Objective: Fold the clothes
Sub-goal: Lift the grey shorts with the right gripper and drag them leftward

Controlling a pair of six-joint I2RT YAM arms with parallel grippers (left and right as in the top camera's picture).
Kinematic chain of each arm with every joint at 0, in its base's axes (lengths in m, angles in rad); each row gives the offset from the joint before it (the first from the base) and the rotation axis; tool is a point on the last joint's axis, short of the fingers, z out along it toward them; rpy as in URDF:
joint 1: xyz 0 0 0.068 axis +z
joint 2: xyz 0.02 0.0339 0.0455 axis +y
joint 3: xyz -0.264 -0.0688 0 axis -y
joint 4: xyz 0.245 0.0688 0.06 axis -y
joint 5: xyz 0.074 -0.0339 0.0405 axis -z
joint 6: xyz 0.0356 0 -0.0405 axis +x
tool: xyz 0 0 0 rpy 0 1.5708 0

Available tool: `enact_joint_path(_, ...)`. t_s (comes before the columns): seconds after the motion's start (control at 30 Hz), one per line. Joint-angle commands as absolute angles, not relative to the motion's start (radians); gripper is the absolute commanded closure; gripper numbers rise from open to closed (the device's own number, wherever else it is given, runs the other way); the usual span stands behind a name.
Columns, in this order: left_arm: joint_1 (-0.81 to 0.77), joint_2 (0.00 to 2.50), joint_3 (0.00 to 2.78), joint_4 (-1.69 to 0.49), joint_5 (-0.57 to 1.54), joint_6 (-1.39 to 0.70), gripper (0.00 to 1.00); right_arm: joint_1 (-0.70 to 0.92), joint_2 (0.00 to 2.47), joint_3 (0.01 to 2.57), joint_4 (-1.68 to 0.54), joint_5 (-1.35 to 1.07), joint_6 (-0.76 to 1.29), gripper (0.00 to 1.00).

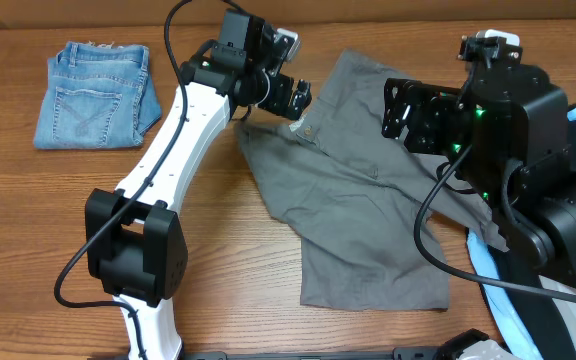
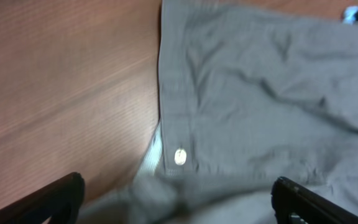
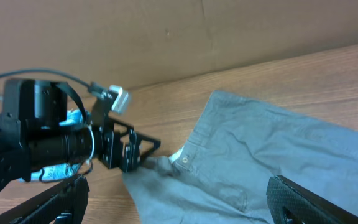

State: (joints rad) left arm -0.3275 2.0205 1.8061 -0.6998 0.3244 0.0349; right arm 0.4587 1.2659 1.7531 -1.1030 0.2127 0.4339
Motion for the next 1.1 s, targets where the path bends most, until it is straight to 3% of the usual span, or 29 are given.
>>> enact_joint_path(0.0,-0.345,2.062,1.815,-0.649,0.356,0.031,0.36,0.456,1.258,1.762,-1.104,0.208,0.446,0.05)
enact_joint_path(0.07,-0.350,2.097,1.815,-0.614,0.360,0.030,0.66,0.456,1.258,1.762,-1.105,0.208,0.446,0.05)
enact_joint_path(0.13,-0.358,2.141,1.815,-0.571,0.369,0.030,0.80,0.456,1.258,1.762,-1.110,0.208,0.446,0.06)
enact_joint_path(0.17,-0.362,2.165,1.815,-0.545,0.380,0.030,0.78,0.456,1.258,1.761,-1.111,0.208,0.446,0.06)
enact_joint_path(0.2,-0.366,2.189,1.815,-0.520,0.401,0.030,0.70,0.456,1.258,1.761,-1.113,0.208,0.446,0.06)
enact_joint_path(0.27,-0.372,2.240,1.815,-0.472,0.448,0.030,0.34,0.456,1.258,1.761,-1.118,0.208,0.446,0.06)
enact_joint_path(0.37,-0.375,2.301,1.815,-0.430,0.464,0.030,0.13,0.456,1.259,1.761,-1.132,0.208,0.446,0.06)
enact_joint_path(0.53,-0.375,2.363,1.815,-0.395,0.464,0.030,0.12,0.456,1.259,1.761,-1.163,0.208,0.446,0.06)
enact_joint_path(0.67,-0.375,2.399,1.815,-0.377,0.460,0.030,0.22,0.456,1.259,1.760,-1.171,0.208,0.446,0.07)
enact_joint_path(0.77,-0.373,2.420,1.815,-0.384,0.462,0.030,0.37,0.456,1.259,1.760,-1.171,0.208,0.446,0.07)
enact_joint_path(1.03,-0.373,2.465,1.815,-0.391,0.474,0.030,0.86,0.456,1.259,1.760,-1.174,0.208,0.446,0.07)
enact_joint_path(1.07,-0.372,2.465,1.815,-0.391,0.467,0.030,0.95,0.456,1.259,1.760,-1.174,0.208,0.446,0.07)
